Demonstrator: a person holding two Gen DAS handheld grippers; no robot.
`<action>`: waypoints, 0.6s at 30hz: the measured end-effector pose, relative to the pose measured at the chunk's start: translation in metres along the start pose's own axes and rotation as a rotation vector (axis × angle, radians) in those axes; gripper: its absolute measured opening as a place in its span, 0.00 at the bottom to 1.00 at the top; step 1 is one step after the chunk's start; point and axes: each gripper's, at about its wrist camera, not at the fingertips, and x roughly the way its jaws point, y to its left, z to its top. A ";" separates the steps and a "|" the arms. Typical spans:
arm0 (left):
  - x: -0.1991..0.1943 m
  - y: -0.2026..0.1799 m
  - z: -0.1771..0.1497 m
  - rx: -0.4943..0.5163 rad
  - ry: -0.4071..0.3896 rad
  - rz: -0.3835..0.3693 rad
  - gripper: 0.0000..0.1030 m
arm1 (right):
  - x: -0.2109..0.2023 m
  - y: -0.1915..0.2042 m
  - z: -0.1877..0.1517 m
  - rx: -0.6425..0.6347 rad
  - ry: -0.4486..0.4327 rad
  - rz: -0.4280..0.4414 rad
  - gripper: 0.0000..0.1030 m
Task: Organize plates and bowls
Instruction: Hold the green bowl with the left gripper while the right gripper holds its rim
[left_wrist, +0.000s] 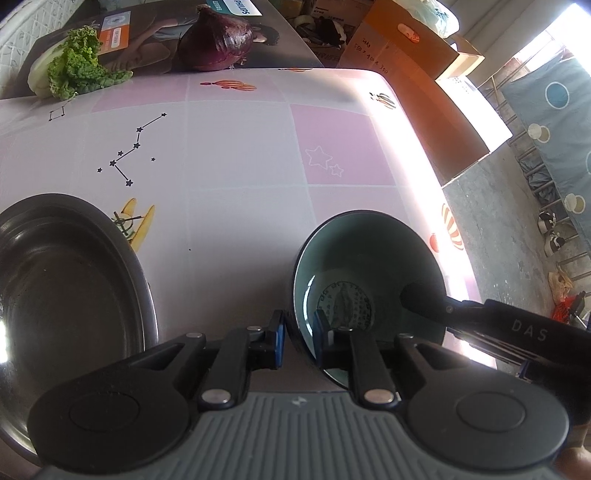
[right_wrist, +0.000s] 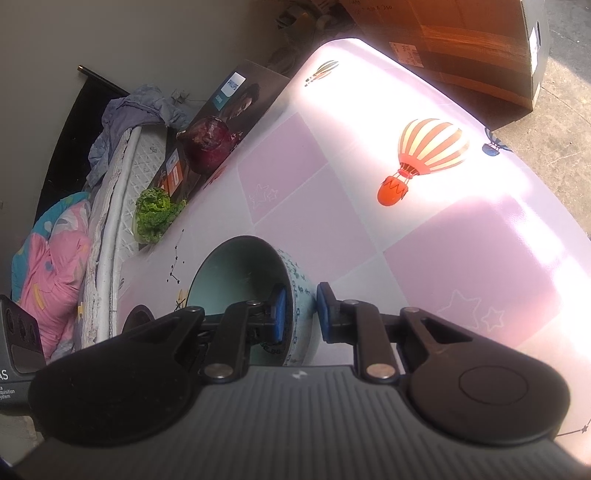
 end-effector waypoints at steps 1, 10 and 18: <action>0.001 0.000 0.000 0.000 0.005 0.001 0.16 | 0.003 -0.001 0.000 0.006 0.009 0.003 0.18; 0.009 -0.005 -0.001 0.001 0.022 0.019 0.17 | 0.015 -0.001 -0.005 0.010 0.030 0.011 0.21; 0.007 -0.006 -0.003 0.013 0.015 0.013 0.17 | 0.014 0.002 -0.005 0.006 0.019 0.012 0.22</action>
